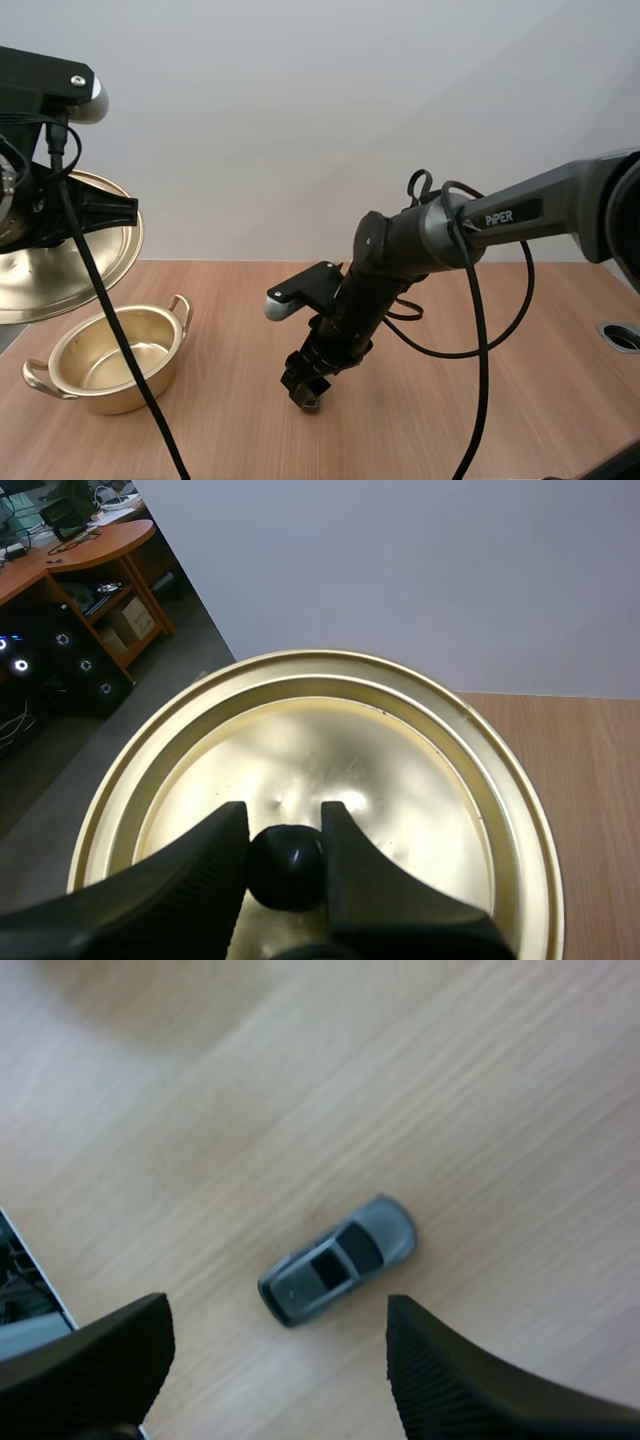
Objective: Open the pot, put the car inside, and close it
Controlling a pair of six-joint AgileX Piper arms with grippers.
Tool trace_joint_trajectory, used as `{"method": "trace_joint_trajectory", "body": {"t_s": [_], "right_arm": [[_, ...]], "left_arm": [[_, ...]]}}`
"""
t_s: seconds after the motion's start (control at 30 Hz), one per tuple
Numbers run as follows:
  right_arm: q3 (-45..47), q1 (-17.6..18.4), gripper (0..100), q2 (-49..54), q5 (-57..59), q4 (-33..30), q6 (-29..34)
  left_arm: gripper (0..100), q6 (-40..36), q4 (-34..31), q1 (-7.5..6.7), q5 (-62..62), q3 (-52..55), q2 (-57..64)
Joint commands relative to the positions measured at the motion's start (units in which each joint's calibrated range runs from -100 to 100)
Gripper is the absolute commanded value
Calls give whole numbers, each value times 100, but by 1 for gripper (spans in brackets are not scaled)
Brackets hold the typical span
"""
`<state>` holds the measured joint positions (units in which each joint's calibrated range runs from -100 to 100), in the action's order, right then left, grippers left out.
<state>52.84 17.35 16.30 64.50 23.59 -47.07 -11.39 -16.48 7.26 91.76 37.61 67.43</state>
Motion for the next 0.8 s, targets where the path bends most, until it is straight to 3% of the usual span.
{"method": "trace_joint_trajectory", "body": {"t_s": [0.0, 0.53, 0.77], "right_arm": [[-77, 6, 100, -43, 4, 13, 13], [-162, 35, 100, -1183, -182, 147, -19], [-174, 283, 100, -1341, -523, 38, -84]], "left_arm": [[0, -1, -7, -1, -2, -10, -8], [0, 106, -7, -1, 7, -10, -8], [0, 182, -7, -1, -34, -10, -8]]}}
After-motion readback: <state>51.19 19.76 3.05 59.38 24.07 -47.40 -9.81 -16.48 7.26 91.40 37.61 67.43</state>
